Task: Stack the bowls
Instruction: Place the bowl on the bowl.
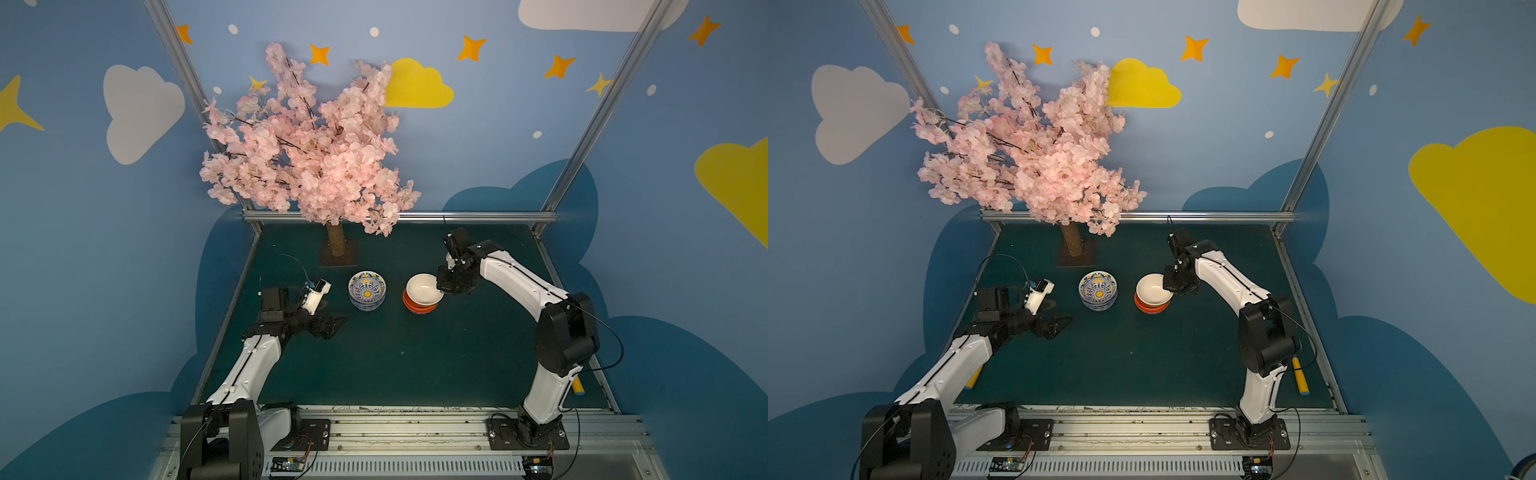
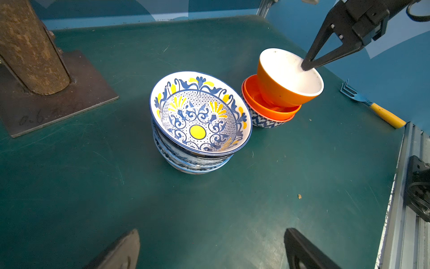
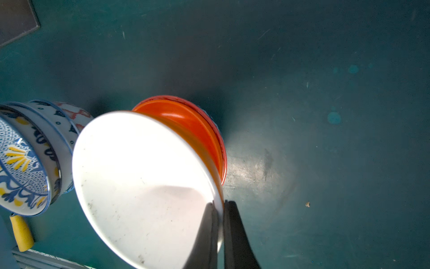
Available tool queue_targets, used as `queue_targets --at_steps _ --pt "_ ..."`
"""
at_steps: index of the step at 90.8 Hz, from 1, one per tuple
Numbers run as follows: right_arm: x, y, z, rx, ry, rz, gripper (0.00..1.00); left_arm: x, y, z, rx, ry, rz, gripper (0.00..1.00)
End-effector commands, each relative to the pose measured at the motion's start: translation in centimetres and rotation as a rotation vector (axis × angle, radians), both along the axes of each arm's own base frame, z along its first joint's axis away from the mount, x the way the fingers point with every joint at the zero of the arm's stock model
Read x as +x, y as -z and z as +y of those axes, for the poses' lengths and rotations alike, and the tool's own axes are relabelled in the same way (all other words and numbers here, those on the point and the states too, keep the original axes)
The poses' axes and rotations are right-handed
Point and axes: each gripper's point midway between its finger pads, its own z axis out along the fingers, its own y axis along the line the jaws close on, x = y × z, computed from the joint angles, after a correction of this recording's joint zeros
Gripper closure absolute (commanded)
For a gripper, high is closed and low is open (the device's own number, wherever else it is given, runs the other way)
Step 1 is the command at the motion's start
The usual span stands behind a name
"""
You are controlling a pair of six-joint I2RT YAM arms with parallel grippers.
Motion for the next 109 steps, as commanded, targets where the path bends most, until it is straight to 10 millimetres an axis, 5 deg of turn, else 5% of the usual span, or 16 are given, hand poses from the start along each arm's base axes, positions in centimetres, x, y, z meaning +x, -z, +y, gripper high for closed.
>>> queue_targets --at_steps 1,90,109 --pt "0.4 -0.3 0.6 -0.003 -0.020 -0.010 1.00 -0.2 0.1 -0.1 -0.009 0.004 0.003 0.00" --pt "0.5 1.4 1.2 -0.035 -0.071 0.017 1.00 -0.3 -0.1 -0.1 -0.011 0.005 -0.001 0.00" --pt "0.4 0.9 1.0 -0.038 -0.079 0.010 0.78 -0.3 -0.1 -0.1 -0.012 0.005 -0.002 0.00"
